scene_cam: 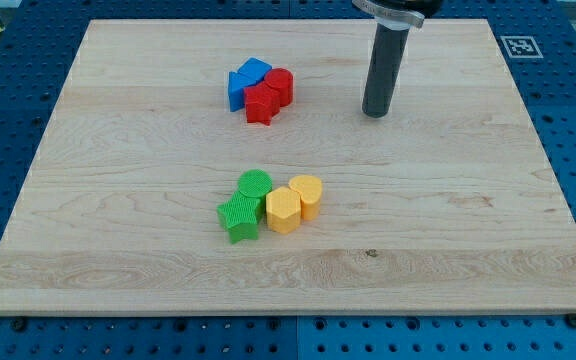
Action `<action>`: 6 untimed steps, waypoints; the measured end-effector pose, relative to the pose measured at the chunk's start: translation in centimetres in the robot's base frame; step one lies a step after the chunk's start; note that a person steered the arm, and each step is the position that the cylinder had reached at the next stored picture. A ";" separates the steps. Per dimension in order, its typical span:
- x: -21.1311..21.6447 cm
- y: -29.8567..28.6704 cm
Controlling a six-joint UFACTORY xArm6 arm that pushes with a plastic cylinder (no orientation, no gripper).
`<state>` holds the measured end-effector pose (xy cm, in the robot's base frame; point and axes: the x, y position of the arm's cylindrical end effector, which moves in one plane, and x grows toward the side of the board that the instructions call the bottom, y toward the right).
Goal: Nudge the group of blocks left a bit
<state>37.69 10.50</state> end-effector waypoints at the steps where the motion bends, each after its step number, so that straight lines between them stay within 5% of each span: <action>1: 0.0 0.0; 4: -3.7 -2.0; 6: -4.0 -12.6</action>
